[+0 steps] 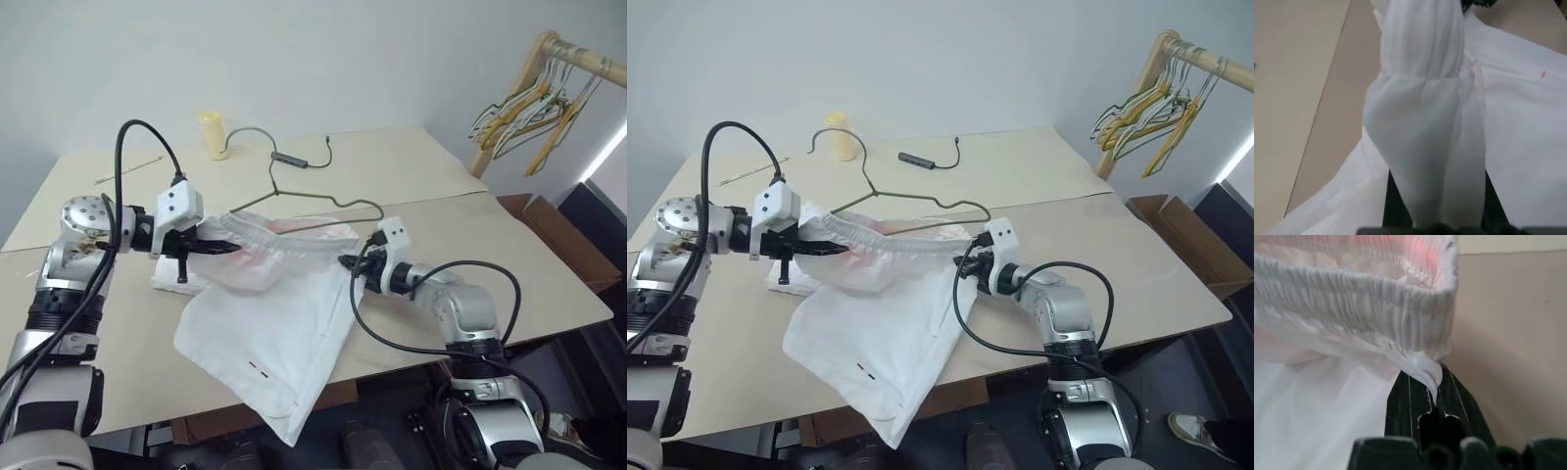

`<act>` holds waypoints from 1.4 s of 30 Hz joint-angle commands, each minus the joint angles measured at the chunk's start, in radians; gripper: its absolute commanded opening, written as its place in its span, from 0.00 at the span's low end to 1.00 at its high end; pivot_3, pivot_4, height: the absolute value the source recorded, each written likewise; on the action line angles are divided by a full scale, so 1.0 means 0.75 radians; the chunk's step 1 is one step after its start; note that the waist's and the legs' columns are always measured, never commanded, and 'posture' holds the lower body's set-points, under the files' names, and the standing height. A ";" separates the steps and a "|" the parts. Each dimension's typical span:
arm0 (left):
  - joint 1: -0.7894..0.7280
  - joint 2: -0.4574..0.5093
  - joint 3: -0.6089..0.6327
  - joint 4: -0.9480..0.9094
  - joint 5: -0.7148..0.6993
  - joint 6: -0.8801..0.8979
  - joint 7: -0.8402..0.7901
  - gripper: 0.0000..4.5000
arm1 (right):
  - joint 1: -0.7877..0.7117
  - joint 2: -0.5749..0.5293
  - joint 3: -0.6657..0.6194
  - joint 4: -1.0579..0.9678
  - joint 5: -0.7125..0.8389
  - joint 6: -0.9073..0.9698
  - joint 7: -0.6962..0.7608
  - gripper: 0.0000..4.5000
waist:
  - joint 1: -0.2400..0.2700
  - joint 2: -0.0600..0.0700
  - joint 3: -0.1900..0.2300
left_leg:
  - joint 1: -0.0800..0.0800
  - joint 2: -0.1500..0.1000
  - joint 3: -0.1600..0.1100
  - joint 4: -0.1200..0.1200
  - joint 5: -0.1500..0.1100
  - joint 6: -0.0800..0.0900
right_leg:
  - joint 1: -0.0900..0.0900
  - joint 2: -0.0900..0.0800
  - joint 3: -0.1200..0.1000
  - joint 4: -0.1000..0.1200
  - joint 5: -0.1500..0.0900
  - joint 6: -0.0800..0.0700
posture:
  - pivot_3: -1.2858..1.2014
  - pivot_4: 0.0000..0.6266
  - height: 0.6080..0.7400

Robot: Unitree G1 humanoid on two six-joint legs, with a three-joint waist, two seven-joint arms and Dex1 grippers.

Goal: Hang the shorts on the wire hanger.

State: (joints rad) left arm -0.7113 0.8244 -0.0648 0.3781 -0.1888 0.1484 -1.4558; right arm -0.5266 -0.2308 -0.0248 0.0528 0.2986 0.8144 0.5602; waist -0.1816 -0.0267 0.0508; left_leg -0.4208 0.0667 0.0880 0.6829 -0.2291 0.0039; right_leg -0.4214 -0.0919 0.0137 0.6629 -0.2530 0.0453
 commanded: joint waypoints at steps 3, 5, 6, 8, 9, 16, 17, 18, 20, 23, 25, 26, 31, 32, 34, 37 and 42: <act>-0.032 0.038 0.018 0.041 0.030 -0.019 0.030 0.00 | 0.013 -0.111 -0.074 -0.060 0.007 -0.103 0.001 0.00 | 0.002 0.000 0.000 | 0.000 0.000 0.001 0.000 0.000 0.000 | 0.000 0.000 0.000 0.000 0.000 0.000 | 0.46 0.02 1.00; -0.024 0.044 0.024 0.059 0.039 -0.028 0.037 0.00 | 0.023 -0.153 -0.091 -0.059 0.013 -0.115 0.009 0.00 | 0.003 0.000 0.000 | 0.001 0.000 0.001 0.000 0.000 0.000 | 0.001 0.000 0.000 0.000 0.000 0.000 | 0.45 0.03 1.00; -0.021 0.046 0.027 0.064 0.042 -0.028 0.038 0.00 | 0.026 -0.169 -0.097 -0.058 0.018 -0.119 0.013 0.00 | 0.003 0.000 0.000 | 0.000 0.000 0.001 0.000 0.000 0.000 | 0.000 0.000 0.000 0.000 0.000 0.000 | 0.45 0.03 1.00; -0.006 0.057 0.030 0.072 0.048 -0.031 0.043 0.00 | 0.031 -0.196 -0.108 -0.058 0.022 -0.124 0.012 0.00 | 0.001 0.000 0.000 | 0.000 0.000 0.001 0.000 0.000 0.000 | 0.000 0.000 0.000 -0.001 0.000 0.000 | 0.45 0.03 1.00; 0.007 0.065 0.032 0.075 0.049 -0.041 0.038 0.00 | 0.030 -0.208 -0.116 -0.055 0.026 -0.122 0.008 0.00 | -0.001 0.000 0.000 | 0.000 0.000 0.001 0.000 0.000 0.000 | 0.000 0.000 0.000 -0.001 0.000 0.000 | 0.45 0.03 1.00; 0.086 0.115 0.026 0.040 0.028 -0.075 -0.046 0.00 | 0.011 -0.253 -0.131 -0.031 0.044 -0.135 -0.019 0.00 | -0.018 0.000 0.000 | 0.001 0.000 0.001 -0.001 0.000 0.000 | 0.001 0.000 0.001 0.000 0.000 0.000 | 0.45 0.03 1.00; 0.092 0.116 0.022 0.039 0.045 -0.080 -0.031 0.00 | 0.009 -0.256 -0.130 -0.033 0.046 -0.137 -0.019 0.00 | -0.019 0.000 0.000 | 0.001 0.000 0.001 -0.001 0.000 0.000 | 0.001 0.000 0.001 0.000 0.000 0.000 | 0.45 0.03 1.00; 0.095 0.116 0.014 0.043 0.067 -0.087 -0.009 0.00 | 0.007 -0.258 -0.128 -0.037 0.047 -0.140 -0.017 0.00 | -0.019 0.000 0.000 | 0.001 0.000 0.001 0.000 0.000 0.000 | 0.001 0.000 0.001 0.000 0.000 0.000 | 0.45 0.03 1.00; 0.093 0.107 -0.003 0.062 0.111 -0.091 0.045 0.00 | -0.002 -0.262 -0.130 -0.045 0.050 -0.144 -0.015 0.00 | -0.018 0.000 0.000 | 0.001 0.000 0.000 -0.001 0.000 0.000 | 0.001 0.000 0.001 0.000 0.000 0.000 | 0.45 0.03 1.00; 0.074 0.086 -0.039 0.090 0.187 -0.070 0.159 0.00 | -0.015 -0.270 -0.138 -0.060 0.059 -0.161 -0.005 0.00 | -0.017 0.000 0.000 | 0.001 0.000 0.000 0.000 0.000 0.000 | 0.001 0.000 0.001 0.000 0.000 0.000 | 0.45 0.03 1.00; 0.066 0.084 -0.065 0.095 0.214 -0.042 0.193 0.00 | -0.029 -0.282 -0.143 -0.051 0.064 -0.167 -0.004 0.00 | -0.019 0.000 0.000 | 0.001 0.000 0.000 0.000 0.000 0.000 | 0.001 0.000 0.001 0.000 0.000 0.000 | 0.45 0.01 1.00; 0.064 0.082 -0.069 0.097 0.213 -0.035 0.201 0.00 | -0.034 -0.287 -0.143 -0.046 0.066 -0.169 -0.003 0.00 | -0.019 0.000 0.000 | 0.001 0.000 0.000 -0.001 0.000 0.000 | 0.001 0.000 0.001 0.000 0.000 0.000 | 0.45 0.01 1.00; 0.084 0.073 -0.095 0.057 0.185 -0.006 0.181 0.00 | -0.057 -0.306 -0.115 -0.137 0.095 -0.158 0.020 0.00 | -0.021 0.000 0.000 | 0.001 0.000 0.000 -0.001 0.000 0.000 | 0.000 0.000 0.001 0.000 0.000 0.000 | 0.45 0.01 1.00; 0.082 0.059 -0.098 0.052 0.178 0.008 0.187 0.00 | -0.062 -0.307 -0.102 -0.173 0.101 -0.154 0.028 0.00 | -0.022 0.000 0.000 | 0.001 0.000 0.000 -0.001 0.000 0.000 | 0.000 0.000 0.001 0.000 0.000 0.000 | 0.45 0.01 1.00; 0.061 0.026 -0.108 0.046 0.177 0.055 0.214 0.00 | -0.059 -0.307 -0.067 -0.250 0.111 -0.142 0.047 0.00 | -0.024 0.000 0.000 | 0.001 0.000 0.000 -0.001 0.000 0.000 | 0.000 0.000 0.001 0.000 0.000 0.000 | 0.45 0.00 1.00; 0.002 -0.033 -0.116 0.053 0.181 0.142 0.264 0.00 | -0.016 -0.331 0.044 -0.390 0.068 -0.149 0.065 0.00 | -0.020 -0.001 -0.001 | 0.001 0.000 0.000 0.000 0.000 0.000 | 0.001 0.000 0.000 0.000 0.000 0.000 | 0.45 0.00 1.00; -0.081 -0.100 -0.126 0.095 0.192 0.209 0.321 0.00 | 0.116 -0.433 0.302 -0.543 -0.175 -0.314 0.057 0.00 | -0.016 -0.003 -0.002 | -0.001 -0.001 0.000 0.000 0.000 0.000 | 0.000 0.000 -0.001 -0.001 -0.001 0.001 | 0.44 0.00 1.00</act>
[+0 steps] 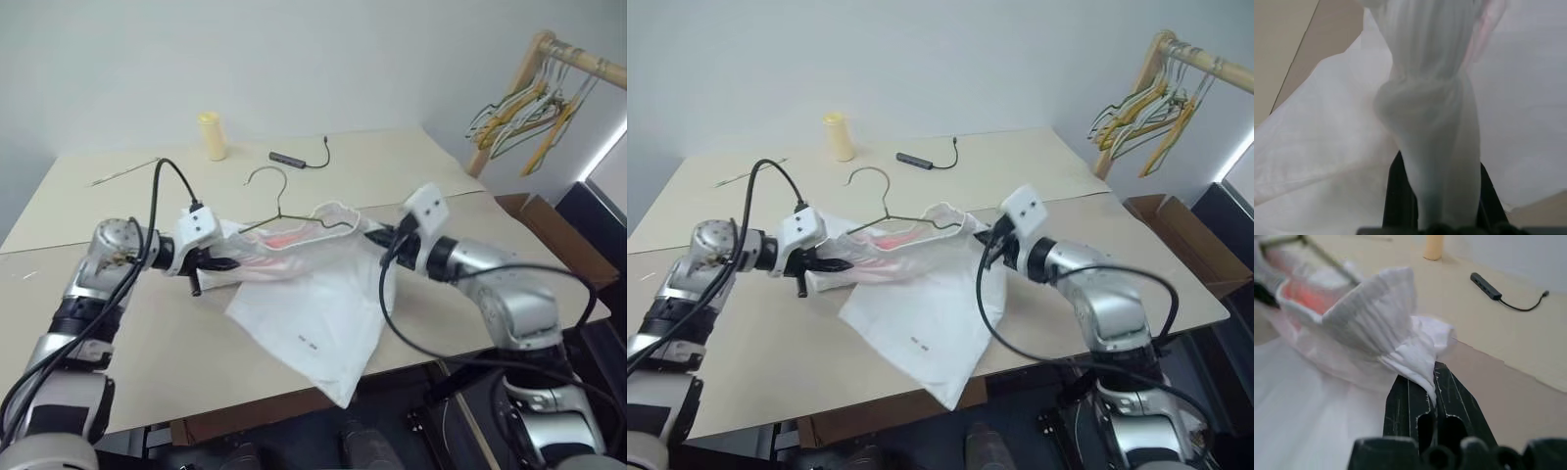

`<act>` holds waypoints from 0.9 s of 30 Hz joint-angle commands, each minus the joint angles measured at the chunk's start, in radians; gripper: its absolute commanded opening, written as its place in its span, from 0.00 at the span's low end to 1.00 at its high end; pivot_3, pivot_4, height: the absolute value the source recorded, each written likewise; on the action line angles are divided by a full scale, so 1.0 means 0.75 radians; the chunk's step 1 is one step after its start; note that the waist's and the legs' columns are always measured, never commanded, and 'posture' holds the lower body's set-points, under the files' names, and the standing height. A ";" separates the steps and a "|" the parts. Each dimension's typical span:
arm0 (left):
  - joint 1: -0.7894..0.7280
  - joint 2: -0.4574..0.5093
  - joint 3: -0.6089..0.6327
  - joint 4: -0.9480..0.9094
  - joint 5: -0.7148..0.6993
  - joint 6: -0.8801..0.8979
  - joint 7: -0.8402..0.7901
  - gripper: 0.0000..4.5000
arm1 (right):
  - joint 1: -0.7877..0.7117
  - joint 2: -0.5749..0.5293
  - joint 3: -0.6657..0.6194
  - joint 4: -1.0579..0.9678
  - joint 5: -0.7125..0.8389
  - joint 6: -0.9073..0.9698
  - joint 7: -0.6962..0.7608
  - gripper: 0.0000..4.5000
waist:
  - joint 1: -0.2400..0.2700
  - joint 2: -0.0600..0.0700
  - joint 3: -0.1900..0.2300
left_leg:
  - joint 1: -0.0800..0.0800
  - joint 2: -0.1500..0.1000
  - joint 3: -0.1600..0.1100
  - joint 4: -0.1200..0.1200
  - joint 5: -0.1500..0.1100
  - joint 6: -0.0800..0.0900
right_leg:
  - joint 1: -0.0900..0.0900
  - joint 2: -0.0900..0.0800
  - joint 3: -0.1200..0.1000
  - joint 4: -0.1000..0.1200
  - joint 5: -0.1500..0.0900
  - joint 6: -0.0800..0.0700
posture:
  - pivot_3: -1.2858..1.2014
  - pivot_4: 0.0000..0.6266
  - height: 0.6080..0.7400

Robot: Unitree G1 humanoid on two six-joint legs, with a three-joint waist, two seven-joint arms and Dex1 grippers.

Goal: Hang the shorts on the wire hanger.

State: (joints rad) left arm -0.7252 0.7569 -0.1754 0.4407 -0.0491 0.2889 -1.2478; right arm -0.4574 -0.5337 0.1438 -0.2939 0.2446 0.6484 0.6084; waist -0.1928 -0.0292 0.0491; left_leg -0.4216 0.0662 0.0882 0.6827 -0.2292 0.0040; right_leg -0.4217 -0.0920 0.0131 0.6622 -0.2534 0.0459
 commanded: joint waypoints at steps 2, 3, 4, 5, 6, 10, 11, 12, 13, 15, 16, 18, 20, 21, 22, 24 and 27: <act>-0.071 -0.023 0.038 0.010 -0.019 0.027 0.028 0.00 | 0.047 -0.048 0.154 -0.077 -0.217 -0.154 -0.041 0.00 | -0.005 0.000 0.000 | 0.000 -0.001 0.000 0.000 0.000 0.000 | 0.000 0.000 0.001 0.000 0.000 0.000 | 0.44 0.00 1.00; -0.073 -0.027 0.047 0.005 -0.033 0.034 0.018 0.00 | 0.050 -0.044 0.175 -0.064 -0.258 -0.167 -0.064 0.00 | -0.007 0.000 0.000 | 0.000 -0.001 0.000 0.000 0.000 0.000 | 0.000 -0.001 0.001 0.000 0.000 0.000 | 0.44 0.00 1.00; -0.076 -0.029 0.054 -0.001 -0.042 0.041 0.015 0.00 | 0.045 -0.028 0.185 -0.048 -0.288 -0.152 -0.098 0.00 | -0.011 0.000 0.000 | 0.001 0.000 0.000 0.001 0.000 0.000 | 0.000 0.000 0.001 0.001 0.000 0.000 | 0.44 0.00 1.00; -0.078 -0.030 0.063 -0.007 -0.054 0.043 0.008 0.00 | 0.041 -0.015 0.194 -0.029 -0.322 -0.150 -0.127 0.00 | -0.015 0.000 0.000 | 0.001 0.000 0.001 0.001 0.000 0.000 | 0.000 0.000 0.001 0.001 0.000 0.000 | 0.44 0.00 1.00; -0.081 -0.028 0.071 -0.012 -0.068 0.045 -0.002 0.00 | 0.041 -0.008 0.203 -0.016 -0.356 -0.159 -0.148 0.00 | -0.018 0.000 0.000 | 0.001 0.000 0.000 0.001 0.000 0.000 | 0.000 0.000 0.001 0.001 0.000 0.000 | 0.44 0.00 1.00; -0.109 -0.030 0.109 -0.018 -0.142 0.099 -0.032 0.00 | 0.027 0.018 0.262 0.066 -0.523 -0.181 -0.253 0.00 | -0.021 0.000 0.000 | 0.001 0.000 0.000 0.001 0.000 0.000 | 0.000 0.000 0.001 0.001 0.000 0.000 | 0.44 0.00 1.00; -0.109 -0.027 0.119 -0.034 -0.168 0.111 -0.056 0.00 | 0.014 0.041 0.270 0.094 -0.558 -0.198 -0.291 0.00 | -0.021 0.000 0.000 | 0.001 0.000 -0.001 0.001 0.000 0.000 | 0.000 0.000 0.001 0.001 0.000 0.000 | 0.44 0.00 1.00; -0.105 -0.025 0.124 -0.050 -0.187 0.116 -0.081 0.00 | -0.001 0.072 0.268 0.119 -0.581 -0.219 -0.329 0.00 | -0.021 0.000 0.000 | 0.001 0.000 0.000 0.001 0.000 0.000 | 0.000 0.000 0.001 0.001 0.000 0.000 | 0.44 0.00 1.00; -0.099 -0.021 0.124 -0.069 -0.202 0.123 -0.103 0.00 | -0.018 0.100 0.268 0.141 -0.604 -0.245 -0.360 0.00 | -0.022 0.000 0.000 | 0.001 0.000 0.000 0.001 0.000 0.000 | 0.000 0.000 0.001 0.001 0.000 0.000 | 0.44 0.00 1.00; -0.090 -0.014 0.110 -0.095 -0.204 0.120 -0.123 0.00 | -0.038 0.144 0.257 0.157 -0.612 -0.295 -0.371 0.05 | -0.023 0.000 0.000 | 0.001 0.000 -0.001 0.001 0.000 0.000 | 0.000 0.000 0.001 0.001 0.000 0.000 | 0.44 0.00 1.00; -0.089 -0.013 0.104 -0.099 -0.200 0.117 -0.126 0.00 | -0.042 0.159 0.247 0.158 -0.602 -0.311 -0.363 0.11 | -0.023 0.000 0.000 | 0.001 0.000 -0.001 0.001 0.000 0.000 | 0.000 0.000 0.002 0.001 0.000 0.000 | 0.44 0.00 1.00; -0.092 -0.013 0.096 -0.097 -0.192 0.111 -0.128 0.00 | -0.029 0.168 0.220 0.114 -0.539 -0.337 -0.290 0.23 | -0.022 0.000 -0.001 | 0.002 0.000 -0.002 0.001 0.000 0.000 | 0.001 0.000 0.002 0.001 0.000 0.000 | 0.44 0.00 1.00; -0.103 -0.010 0.085 -0.089 -0.182 0.100 -0.138 0.00 | 0.014 0.105 0.168 0.010 -0.426 -0.349 -0.136 0.39 | -0.019 0.000 -0.001 | 0.001 0.000 -0.003 0.001 0.000 0.000 | 0.001 0.000 0.001 0.001 0.000 0.000 | 0.45 0.00 1.00; -0.107 -0.010 0.081 -0.085 -0.178 0.095 -0.141 0.00 | 0.026 0.081 0.152 -0.017 -0.393 -0.353 -0.089 0.46 | -0.014 -0.001 -0.001 | 0.001 0.000 -0.004 0.001 0.000 0.000 | 0.001 0.000 0.001 0.000 0.000 0.000 | 0.45 0.00 1.00; -0.111 -0.004 0.073 -0.080 -0.169 0.083 -0.152 0.00 | 0.044 0.013 0.114 -0.060 -0.333 -0.348 0.009 0.54 | -0.010 -0.001 -0.001 | 0.001 -0.001 -0.004 0.001 0.000 0.000 | 0.001 0.000 0.000 0.000 0.000 0.000 | 0.45 0.00 1.00; -0.120 0.005 0.061 -0.068 -0.154 0.068 -0.166 0.00 | 0.060 -0.087 0.046 -0.109 -0.236 -0.343 0.146 0.69 | -0.007 -0.001 -0.001 | 0.000 -0.001 -0.005 0.001 0.000 0.000 | 0.002 -0.001 0.000 -0.001 0.000 0.000 | 0.45 0.00 1.00; -0.132 0.028 0.031 -0.049 -0.119 0.022 -0.210 0.00 | -0.043 -0.228 -0.113 -0.108 -0.054 -0.250 0.317 0.93 | -0.002 -0.001 -0.001 | 0.001 -0.001 -0.004 0.001 0.000 0.000 | 0.002 -0.001 0.000 -0.001 0.000 0.001 | 0.45 0.00 1.00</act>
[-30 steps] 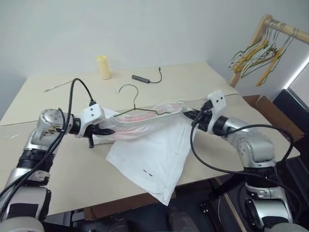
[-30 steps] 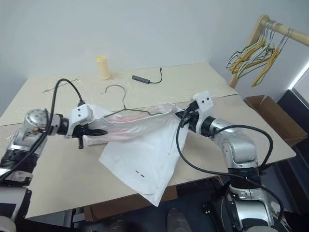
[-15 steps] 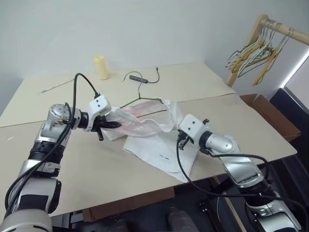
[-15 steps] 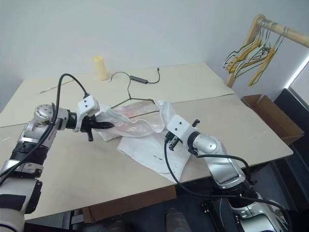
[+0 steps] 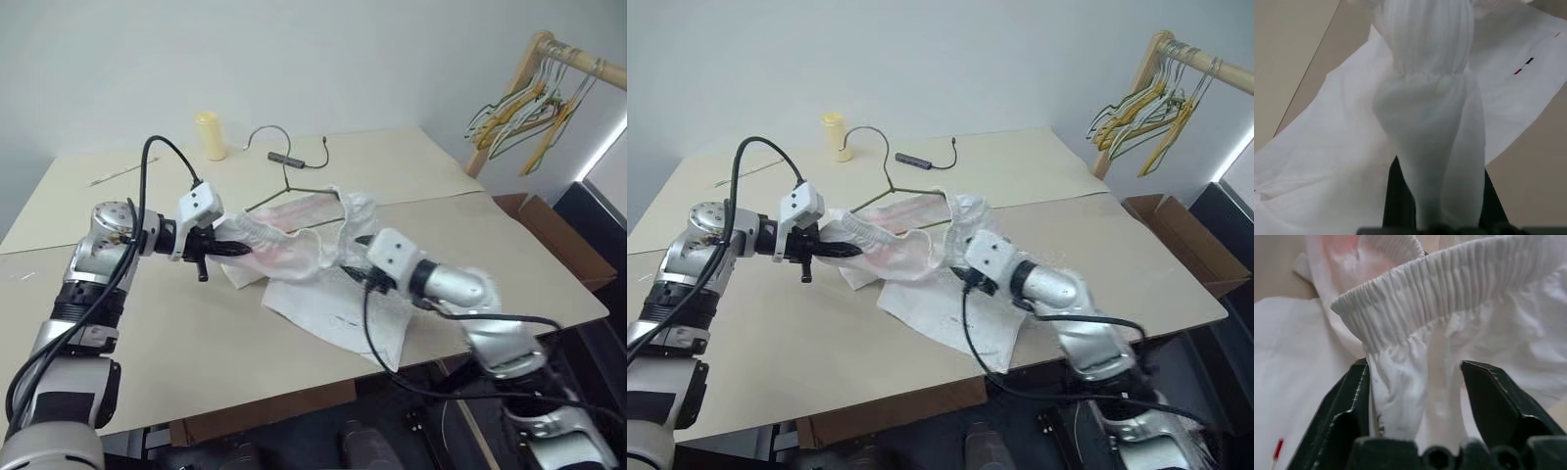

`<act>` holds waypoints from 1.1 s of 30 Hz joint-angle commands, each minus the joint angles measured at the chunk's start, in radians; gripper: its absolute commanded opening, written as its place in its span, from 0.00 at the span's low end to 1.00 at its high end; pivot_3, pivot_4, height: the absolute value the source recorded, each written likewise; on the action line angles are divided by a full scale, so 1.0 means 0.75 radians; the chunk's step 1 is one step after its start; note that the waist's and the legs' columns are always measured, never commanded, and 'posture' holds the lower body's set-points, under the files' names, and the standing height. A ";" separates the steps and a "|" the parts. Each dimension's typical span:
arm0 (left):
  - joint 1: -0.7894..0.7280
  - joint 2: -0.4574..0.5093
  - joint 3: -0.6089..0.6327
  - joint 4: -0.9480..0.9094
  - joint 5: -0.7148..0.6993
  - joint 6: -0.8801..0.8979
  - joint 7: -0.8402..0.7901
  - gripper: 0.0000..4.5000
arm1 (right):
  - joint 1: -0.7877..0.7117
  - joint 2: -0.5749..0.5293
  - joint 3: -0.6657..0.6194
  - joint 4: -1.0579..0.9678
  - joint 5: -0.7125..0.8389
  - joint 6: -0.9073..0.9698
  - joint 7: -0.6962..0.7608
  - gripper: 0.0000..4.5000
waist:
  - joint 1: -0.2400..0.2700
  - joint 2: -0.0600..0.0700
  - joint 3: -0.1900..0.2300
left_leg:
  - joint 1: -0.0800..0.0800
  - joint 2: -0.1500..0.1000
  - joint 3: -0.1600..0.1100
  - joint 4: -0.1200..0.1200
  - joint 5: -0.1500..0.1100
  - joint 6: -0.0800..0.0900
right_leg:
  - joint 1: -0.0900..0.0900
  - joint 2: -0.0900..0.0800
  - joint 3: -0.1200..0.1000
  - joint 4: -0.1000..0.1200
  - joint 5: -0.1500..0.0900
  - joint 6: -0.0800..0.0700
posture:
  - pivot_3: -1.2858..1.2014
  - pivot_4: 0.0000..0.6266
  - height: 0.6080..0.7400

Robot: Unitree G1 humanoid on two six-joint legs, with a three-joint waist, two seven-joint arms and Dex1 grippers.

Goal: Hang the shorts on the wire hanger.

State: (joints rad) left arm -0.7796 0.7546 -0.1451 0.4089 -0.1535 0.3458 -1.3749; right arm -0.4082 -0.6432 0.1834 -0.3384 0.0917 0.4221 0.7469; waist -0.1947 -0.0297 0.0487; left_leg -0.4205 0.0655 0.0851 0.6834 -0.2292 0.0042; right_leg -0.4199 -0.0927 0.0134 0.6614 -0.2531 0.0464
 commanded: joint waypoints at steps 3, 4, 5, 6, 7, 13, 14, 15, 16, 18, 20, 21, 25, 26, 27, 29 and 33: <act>-0.067 0.043 -0.036 0.009 0.042 -0.098 -0.084 0.00 | -0.266 -0.153 -0.178 0.048 0.205 0.126 0.221 0.99 | -0.009 0.000 0.000 | 0.003 0.001 0.001 0.000 0.000 0.000 | 0.000 0.001 0.001 0.002 0.000 0.000 | 0.45 0.00 1.00; -0.071 0.043 -0.043 0.017 0.046 -0.112 -0.099 0.00 | -0.314 -0.167 -0.167 0.085 0.211 0.142 0.250 0.99 | -0.014 0.000 0.000 | 0.005 0.002 0.002 0.000 0.000 0.000 | 0.001 0.002 0.001 0.002 0.000 -0.001 | 0.45 0.00 1.00; -0.077 0.042 -0.051 0.023 0.052 -0.128 -0.115 0.00 | -0.390 -0.194 -0.121 0.147 0.201 0.176 0.313 0.99 | -0.017 0.000 0.000 | 0.007 0.003 0.003 -0.001 0.000 0.000 | 0.003 0.002 0.002 0.002 0.000 -0.001 | 0.45 0.00 1.00; -0.083 0.039 -0.057 0.029 0.056 -0.142 -0.126 0.00 | -0.458 -0.213 -0.069 0.207 0.174 0.190 0.364 0.99 | -0.018 0.000 0.000 | 0.007 0.003 0.004 -0.001 0.000 0.000 | 0.003 0.002 0.002 0.003 0.000 -0.001 | 0.45 0.00 1.00; -0.093 0.034 -0.062 0.034 0.059 -0.149 -0.131 0.00 | -0.523 -0.220 -0.016 0.266 0.155 0.218 0.411 0.99 | -0.018 0.000 0.000 | 0.007 0.002 0.005 -0.001 0.000 0.000 | 0.003 0.002 0.002 0.002 0.000 -0.001 | 0.45 0.00 1.00; -0.117 0.003 -0.073 0.035 0.066 -0.155 -0.125 0.00 | -0.674 -0.262 0.106 0.348 0.182 0.277 0.651 0.99 | -0.009 0.000 0.000 | 0.004 0.002 0.008 -0.002 0.000 0.000 | 0.000 0.001 0.002 0.002 0.000 -0.001 | 0.46 0.00 1.00; -0.116 0.001 -0.070 0.029 0.062 -0.151 -0.124 0.00 | -0.672 -0.271 0.104 0.334 0.191 0.278 0.674 0.99 | -0.005 0.000 0.000 | 0.001 0.002 0.007 -0.002 0.000 0.000 | -0.003 0.001 0.002 0.002 0.000 -0.001 | 0.46 0.00 1.00; -0.114 0.001 -0.066 0.026 0.060 -0.148 -0.122 0.00 | -0.668 -0.275 0.104 0.330 0.190 0.275 0.685 0.99 | -0.002 0.000 0.000 | -0.001 0.001 0.007 -0.002 0.000 0.000 | -0.004 0.001 0.002 0.001 0.000 -0.001 | 0.46 0.00 1.00; -0.112 0.003 -0.064 0.024 0.059 -0.148 -0.122 0.00 | -0.665 -0.272 0.113 0.341 0.172 0.261 0.681 0.99 | 0.003 0.000 0.000 | -0.002 0.001 0.007 -0.001 0.000 0.000 | -0.004 0.001 0.002 0.001 0.000 0.000 | 0.46 0.00 1.00; -0.106 0.008 -0.060 0.019 0.057 -0.147 -0.124 0.00 | -0.670 -0.251 0.138 0.384 0.128 0.230 0.662 0.99 | 0.008 0.000 0.000 | -0.002 0.001 0.007 -0.001 0.000 0.000 | -0.004 0.000 0.002 0.000 0.000 0.000 | 0.46 0.00 1.00; -0.105 0.010 -0.058 0.019 0.055 -0.148 -0.124 0.00 | -0.692 -0.226 0.191 0.442 0.065 0.191 0.652 0.99 | 0.011 0.000 0.000 | -0.001 0.001 0.009 -0.001 0.000 0.000 | -0.004 0.001 0.002 0.002 0.000 -0.001 | 0.46 0.00 1.00; -0.108 0.010 -0.057 0.024 0.055 -0.149 -0.125 0.00 | -0.708 -0.207 0.219 0.477 0.034 0.169 0.649 0.99 | 0.011 0.000 0.000 | 0.000 0.001 0.010 0.000 0.000 0.000 | -0.004 0.001 0.002 0.002 0.000 -0.001 | 0.46 0.00 1.00; -0.125 0.001 -0.060 0.036 0.055 -0.151 -0.127 0.00 | -0.784 -0.102 0.312 0.620 -0.062 0.137 0.643 0.99 | 0.011 0.001 0.000 | 0.000 0.001 0.012 0.000 0.000 0.000 | -0.004 0.001 0.002 0.004 0.000 -0.001 | 0.46 0.00 1.00; -0.128 -0.003 -0.060 0.035 0.052 -0.149 -0.128 0.00 | -0.805 -0.072 0.334 0.659 -0.087 0.132 0.641 0.99 | 0.012 0.001 0.000 | 0.001 0.001 0.012 0.000 0.000 0.000 | -0.004 0.001 0.002 0.004 0.000 -0.001 | 0.46 0.00 1.00; -0.128 -0.007 -0.062 0.030 0.051 -0.147 -0.130 0.00 | -0.830 -0.044 0.357 0.700 -0.110 0.139 0.643 0.99 | 0.013 0.001 0.000 | 0.000 0.001 0.012 0.000 0.000 0.000 | -0.004 0.001 0.002 0.003 0.000 -0.001 | 0.46 0.00 1.00; -0.125 -0.010 -0.065 0.014 0.047 -0.143 -0.137 0.00 | -0.864 -0.004 0.390 0.772 -0.152 0.129 0.649 0.95 | 0.013 0.001 0.000 | -0.001 0.001 0.012 0.000 0.000 0.000 | -0.004 0.001 0.002 0.003 0.000 -0.001 | 0.46 0.00 1.00; -0.115 -0.007 -0.062 -0.008 0.040 -0.135 -0.147 0.00 | -0.902 0.032 0.417 0.877 -0.196 0.101 0.683 0.72 | 0.024 0.001 0.000 | -0.002 0.001 0.011 0.000 0.000 0.000 | -0.004 0.001 0.000 0.002 0.000 -0.001 | 0.47 0.00 1.00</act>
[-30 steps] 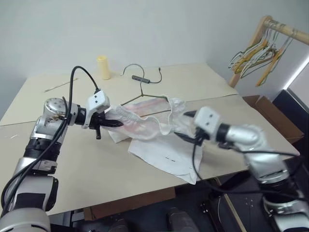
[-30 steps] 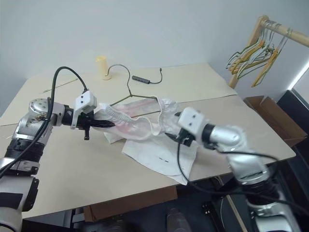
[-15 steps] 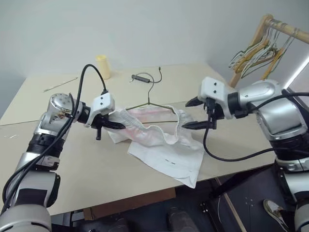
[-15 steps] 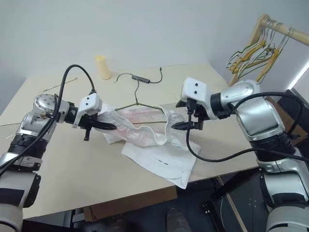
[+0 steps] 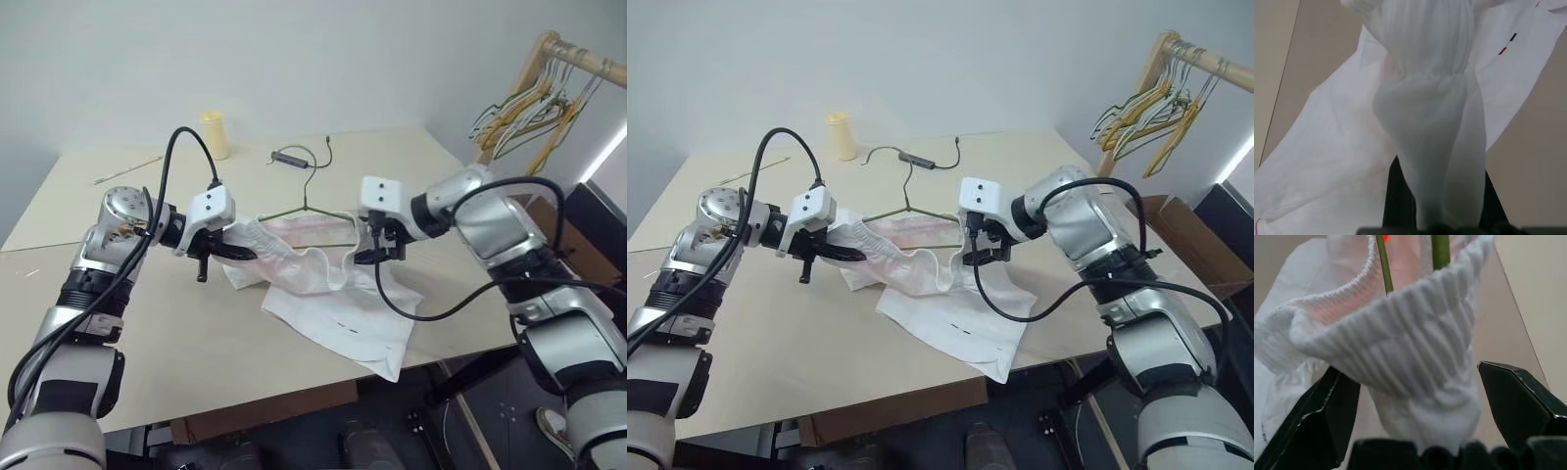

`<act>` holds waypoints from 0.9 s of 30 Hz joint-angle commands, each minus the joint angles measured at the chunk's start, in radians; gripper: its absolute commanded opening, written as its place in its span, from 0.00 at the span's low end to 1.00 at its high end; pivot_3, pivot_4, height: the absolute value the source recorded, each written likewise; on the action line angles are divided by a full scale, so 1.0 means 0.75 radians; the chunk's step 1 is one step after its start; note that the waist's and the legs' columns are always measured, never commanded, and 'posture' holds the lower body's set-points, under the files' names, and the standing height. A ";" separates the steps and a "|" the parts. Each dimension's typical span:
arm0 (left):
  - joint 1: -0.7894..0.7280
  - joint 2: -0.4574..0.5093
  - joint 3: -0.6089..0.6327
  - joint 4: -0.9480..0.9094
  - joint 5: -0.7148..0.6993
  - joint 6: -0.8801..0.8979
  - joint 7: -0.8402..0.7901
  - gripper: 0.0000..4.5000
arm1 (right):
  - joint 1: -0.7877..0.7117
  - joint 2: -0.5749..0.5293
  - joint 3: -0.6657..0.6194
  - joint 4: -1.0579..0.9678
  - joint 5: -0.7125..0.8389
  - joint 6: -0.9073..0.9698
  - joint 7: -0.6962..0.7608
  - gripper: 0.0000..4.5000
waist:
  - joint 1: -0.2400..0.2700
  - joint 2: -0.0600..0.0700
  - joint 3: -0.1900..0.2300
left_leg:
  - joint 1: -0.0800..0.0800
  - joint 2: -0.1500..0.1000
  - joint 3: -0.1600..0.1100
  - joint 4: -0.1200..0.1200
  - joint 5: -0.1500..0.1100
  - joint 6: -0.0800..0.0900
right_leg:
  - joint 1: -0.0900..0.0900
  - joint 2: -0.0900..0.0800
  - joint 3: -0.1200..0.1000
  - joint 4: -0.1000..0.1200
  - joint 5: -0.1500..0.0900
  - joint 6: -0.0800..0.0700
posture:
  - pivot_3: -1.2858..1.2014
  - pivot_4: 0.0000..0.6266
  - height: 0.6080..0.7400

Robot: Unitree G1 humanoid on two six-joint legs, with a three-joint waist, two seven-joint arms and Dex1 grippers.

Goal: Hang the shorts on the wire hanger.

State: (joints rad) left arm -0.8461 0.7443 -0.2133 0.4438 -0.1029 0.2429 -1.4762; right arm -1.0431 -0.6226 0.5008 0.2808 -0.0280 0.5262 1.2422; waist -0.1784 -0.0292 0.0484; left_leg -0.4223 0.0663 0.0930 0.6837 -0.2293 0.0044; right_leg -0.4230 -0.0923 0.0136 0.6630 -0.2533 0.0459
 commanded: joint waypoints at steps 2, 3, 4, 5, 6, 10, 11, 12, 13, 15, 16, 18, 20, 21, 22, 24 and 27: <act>-0.019 0.013 0.031 -0.065 -0.030 0.005 -0.017 0.00 | -0.065 0.014 -0.003 0.090 -0.054 -0.055 0.035 0.56 | 0.003 0.000 0.000 | 0.000 0.000 0.000 0.000 0.000 0.000 | 0.000 0.000 0.000 0.000 0.000 0.000 | 0.47 0.00 1.00; -0.015 0.015 0.032 -0.070 -0.031 0.005 -0.020 0.00 | -0.067 0.018 -0.003 0.107 -0.063 -0.067 0.040 0.48 | 0.002 0.000 0.000 | 0.000 0.000 0.000 0.000 0.000 0.000 | 0.000 0.000 0.000 0.000 0.000 0.000 | 0.47 0.00 1.00; -0.013 0.017 0.033 -0.074 -0.033 0.007 -0.024 0.00 | -0.070 0.021 -0.004 0.124 -0.070 -0.075 0.048 0.43 | 0.001 0.000 0.000 | 0.000 0.000 0.000 0.000 0.000 0.000 | 0.000 0.000 0.000 0.000 0.000 0.000 | 0.47 0.00 1.00; -0.011 0.019 0.033 -0.078 -0.035 0.007 -0.029 0.00 | -0.071 0.024 -0.006 0.136 -0.074 -0.079 0.055 0.34 | 0.000 0.000 0.000 | 0.000 0.000 0.000 0.000 0.000 0.000 | 0.000 0.000 0.000 0.000 0.000 0.000 | 0.47 0.00 1.00; -0.010 0.020 0.032 -0.080 -0.036 0.003 -0.034 0.00 | -0.073 0.027 -0.008 0.147 -0.077 -0.082 0.061 0.27 | -0.002 0.000 0.000 | 0.000 0.000 0.000 0.000 0.000 0.000 | 0.000 0.000 0.000 0.000 0.000 0.000 | 0.47 0.00 1.00; -0.006 0.014 0.034 -0.074 -0.051 -0.064 -0.065 0.00 | -0.072 0.028 -0.024 0.157 -0.078 -0.085 0.103 0.00 | -0.010 0.000 0.000 | 0.001 0.000 0.000 0.000 0.000 0.000 | 0.000 0.000 0.000 0.001 0.000 0.000 | 0.46 0.00 1.00; -0.008 0.011 0.033 -0.069 -0.057 -0.070 -0.080 0.00 | -0.070 0.025 -0.032 0.149 -0.069 -0.076 0.120 0.00 | -0.009 0.000 0.000 | 0.001 0.000 -0.001 0.000 0.000 0.000 | 0.000 0.000 0.000 0.001 0.000 0.000 | 0.46 0.00 1.00; -0.010 0.009 0.032 -0.063 -0.063 -0.079 -0.093 0.00 | -0.067 0.022 -0.040 0.143 -0.061 -0.068 0.133 0.00 | -0.009 0.000 0.000 | 0.001 0.000 -0.001 0.000 0.000 0.000 | 0.000 0.000 0.000 0.001 0.000 0.000 | 0.46 0.00 1.00; -0.010 0.006 0.036 -0.060 -0.074 -0.085 -0.110 0.06 | -0.064 0.020 -0.051 0.133 -0.049 -0.049 0.147 0.00 | -0.008 0.000 0.000 | 0.000 0.000 -0.001 0.000 0.000 0.000 | 0.000 0.000 0.000 0.001 0.000 0.000 | 0.46 0.00 1.00; -0.018 -0.011 0.074 -0.049 -0.128 -0.076 -0.138 0.18 | -0.051 -0.001 -0.089 0.093 -0.004 0.054 0.178 0.00 | -0.008 0.000 0.000 | 0.000 0.000 0.000 0.000 0.000 0.000 | 0.000 0.000 0.000 0.001 0.000 0.000 | 0.46 0.00 1.00; -0.023 -0.020 0.090 -0.043 -0.147 -0.069 -0.138 0.25 | -0.044 -0.013 -0.102 0.075 0.013 0.094 0.192 0.00 | -0.005 0.000 0.000 | 0.000 0.000 0.000 0.001 0.000 0.000 | 0.000 0.000 0.000 0.001 0.000 0.000 | 0.46 0.00 1.00; -0.038 -0.028 0.119 -0.018 -0.162 -0.082 -0.129 0.39 | -0.008 -0.057 -0.127 0.017 0.047 0.172 0.216 0.00 | -0.003 0.000 0.000 | 0.000 0.000 -0.001 0.001 0.000 0.000 | 0.000 0.000 -0.001 0.001 0.000 0.000 | 0.45 0.00 1.00; -0.064 -0.030 0.159 0.040 -0.170 -0.111 -0.105 0.53 | 0.059 -0.123 -0.163 -0.068 0.090 0.278 0.227 0.00 | 0.003 0.000 0.000 | -0.001 0.000 -0.002 0.001 0.000 0.000 | 0.001 0.000 -0.001 0.000 0.000 0.000 | 0.45 0.00 1.00; -0.078 -0.033 0.182 0.072 -0.175 -0.124 -0.083 0.61 | 0.098 -0.157 -0.185 -0.114 0.112 0.334 0.222 0.00 | 0.002 0.000 0.000 | -0.001 0.000 -0.002 0.001 0.000 0.000 | 0.001 -0.001 -0.002 0.000 0.000 0.000 | 0.45 0.00 1.00; -0.087 -0.036 0.202 0.091 -0.180 -0.133 -0.062 0.67 | 0.127 -0.182 -0.201 -0.152 0.128 0.386 0.212 0.00 | 0.003 0.000 0.000 | 0.000 0.000 -0.002 0.001 0.000 0.000 | 0.001 -0.001 -0.001 0.000 0.000 0.000 | 0.45 0.00 1.00; -0.107 -0.058 0.264 0.135 -0.199 -0.172 0.021 0.81 | 0.194 -0.225 -0.259 -0.223 0.171 0.513 0.172 0.00 | -0.002 0.000 0.000 | 0.000 0.000 -0.002 0.001 0.000 0.000 | 0.001 -0.001 -0.001 0.000 0.000 0.000 | 0.45 0.00 1.00; -0.137 -0.096 0.344 0.155 -0.210 -0.195 0.196 0.99 | 0.291 -0.272 -0.370 -0.317 0.248 0.696 0.105 0.00 | -0.003 0.000 0.000 | 0.001 0.000 -0.002 0.001 0.000 0.000 | 0.001 -0.001 -0.001 0.001 0.000 0.000 | 0.44 0.00 1.00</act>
State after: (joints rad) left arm -0.9036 0.6712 0.0006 0.5682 -0.2382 0.1091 -1.3890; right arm -0.8163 -0.8082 0.2920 0.0950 0.1185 0.9787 1.3441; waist -0.1804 -0.0290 0.0482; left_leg -0.4221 0.0660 0.0916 0.6850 -0.2294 0.0044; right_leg -0.4222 -0.0930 0.0126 0.6636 -0.2533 0.0459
